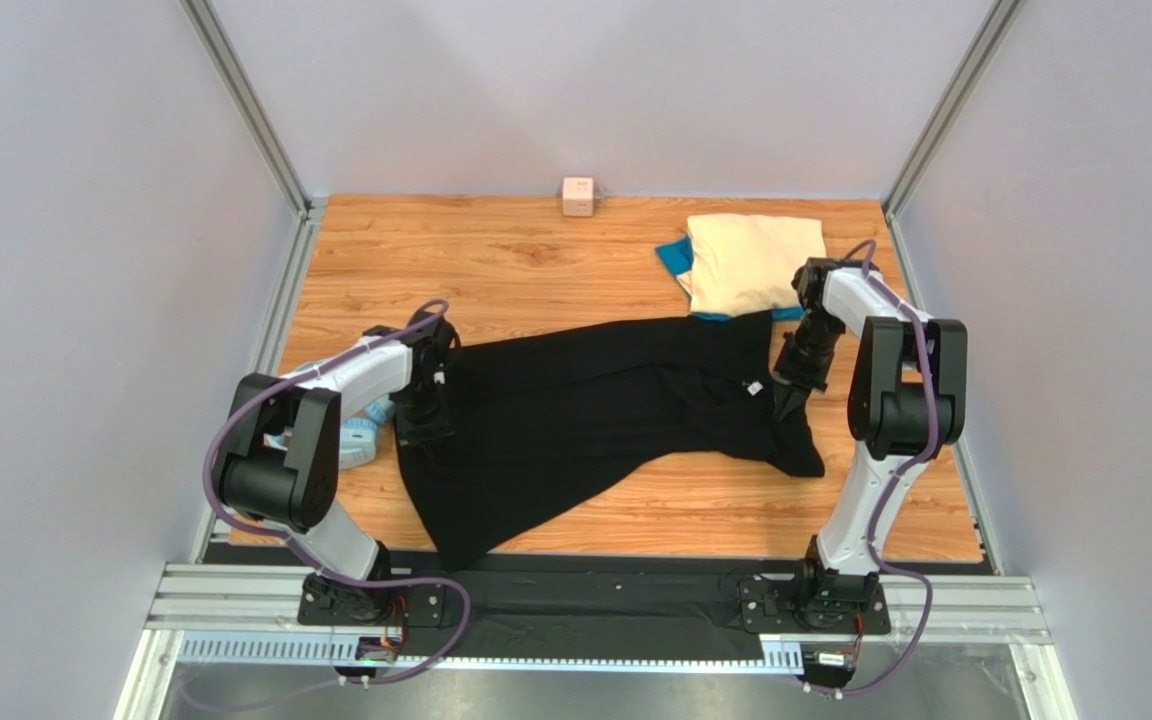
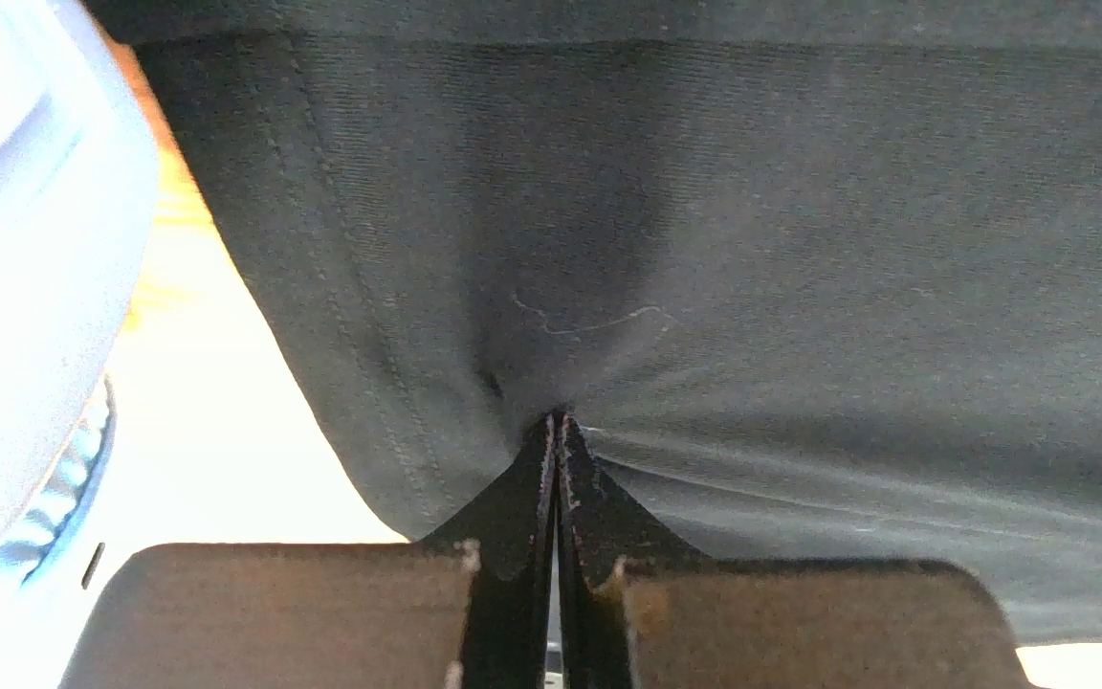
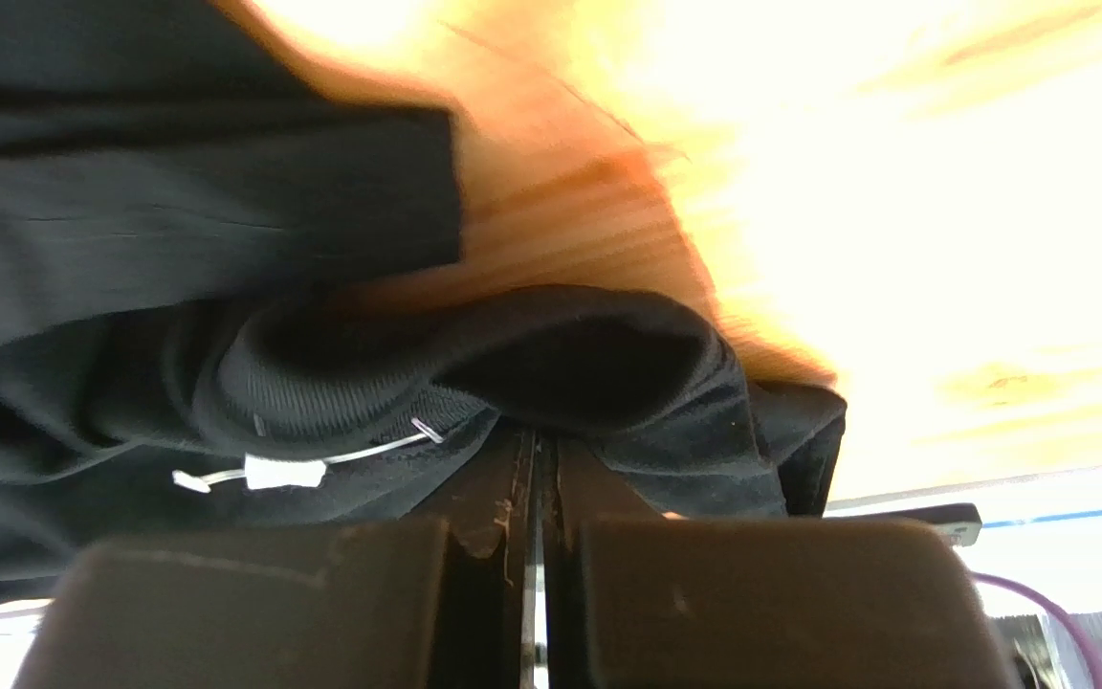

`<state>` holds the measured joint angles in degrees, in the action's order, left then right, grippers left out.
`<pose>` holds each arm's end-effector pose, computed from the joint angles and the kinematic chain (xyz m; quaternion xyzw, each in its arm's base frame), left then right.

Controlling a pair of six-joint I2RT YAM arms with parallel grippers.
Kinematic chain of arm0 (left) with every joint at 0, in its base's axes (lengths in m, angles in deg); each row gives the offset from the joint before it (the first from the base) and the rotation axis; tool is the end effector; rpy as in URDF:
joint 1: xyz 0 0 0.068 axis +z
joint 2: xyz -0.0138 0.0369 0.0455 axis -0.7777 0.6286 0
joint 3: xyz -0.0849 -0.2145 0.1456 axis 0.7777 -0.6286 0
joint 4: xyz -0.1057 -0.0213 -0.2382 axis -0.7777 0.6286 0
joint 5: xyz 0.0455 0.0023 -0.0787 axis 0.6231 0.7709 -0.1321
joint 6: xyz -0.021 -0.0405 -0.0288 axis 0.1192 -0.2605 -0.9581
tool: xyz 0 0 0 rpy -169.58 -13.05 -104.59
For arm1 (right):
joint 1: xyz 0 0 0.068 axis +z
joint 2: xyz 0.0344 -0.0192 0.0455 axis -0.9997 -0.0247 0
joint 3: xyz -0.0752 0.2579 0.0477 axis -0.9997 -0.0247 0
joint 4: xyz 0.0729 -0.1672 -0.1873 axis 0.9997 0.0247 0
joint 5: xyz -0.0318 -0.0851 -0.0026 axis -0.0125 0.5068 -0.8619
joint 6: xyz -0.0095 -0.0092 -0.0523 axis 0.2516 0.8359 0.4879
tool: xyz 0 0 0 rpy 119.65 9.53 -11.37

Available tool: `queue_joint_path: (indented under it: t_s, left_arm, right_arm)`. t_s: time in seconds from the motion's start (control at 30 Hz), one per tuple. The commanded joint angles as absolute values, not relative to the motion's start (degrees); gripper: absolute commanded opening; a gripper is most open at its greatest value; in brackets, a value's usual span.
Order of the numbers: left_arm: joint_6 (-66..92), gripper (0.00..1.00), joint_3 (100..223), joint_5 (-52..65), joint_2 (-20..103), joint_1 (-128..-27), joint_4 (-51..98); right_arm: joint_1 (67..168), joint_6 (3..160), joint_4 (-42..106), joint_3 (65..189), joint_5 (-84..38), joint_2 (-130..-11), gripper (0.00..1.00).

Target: Fold and stack the t-shirts

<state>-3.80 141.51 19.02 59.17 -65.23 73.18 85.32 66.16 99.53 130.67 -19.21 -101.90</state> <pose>0.2529 -0.0612 0.1537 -0.1239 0.9915 0.0289 0.0259 0.3367 -0.0172 0.1675 -0.2204 -0.9700 -0.0134 0.1013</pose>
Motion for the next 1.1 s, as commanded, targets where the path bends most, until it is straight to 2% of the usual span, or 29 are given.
queue_joint_path:
  t_s: [0.0, 0.27, 0.37, 0.6, 0.73, 0.8, 1.07]
  left_arm:
    - [-3.30, 0.00, 141.62, 22.85, 58.20, -65.12, 75.75]
    - [-1.98, 0.00, 146.18, 22.86, 60.39, -65.03, 76.28]
    - [-1.63, 0.11, 148.91, 21.10, 57.95, -65.12, 76.89]
    - [0.38, 0.24, 153.23, 15.21, 52.40, -69.85, 78.65]
    - [-0.75, 0.22, 152.35, 11.89, 53.71, -74.08, 78.92]
    - [-1.80, 0.17, 150.42, 10.47, 54.68, -76.01, 77.69]
    - [-4.44, 0.16, 147.52, 9.32, 59.95, -84.71, 75.49]
  right_arm:
    - [84.46, 67.24, 99.88, 136.01, -15.97, -102.62, 0.00]
    - [83.84, 67.33, 102.07, 142.78, -16.49, -104.90, 0.02]
    - [83.84, 67.42, 101.73, 142.61, -17.89, -104.90, 0.04]
    - [83.84, 67.24, 99.62, 138.31, -20.88, -103.94, 0.05]
    - [84.10, 66.98, 98.56, 136.02, -22.11, -103.76, 0.07]
    - [84.28, 66.80, 98.30, 135.76, -22.82, -103.94, 0.07]
    - [84.81, 66.10, 97.42, 134.79, -23.96, -104.29, 0.11]
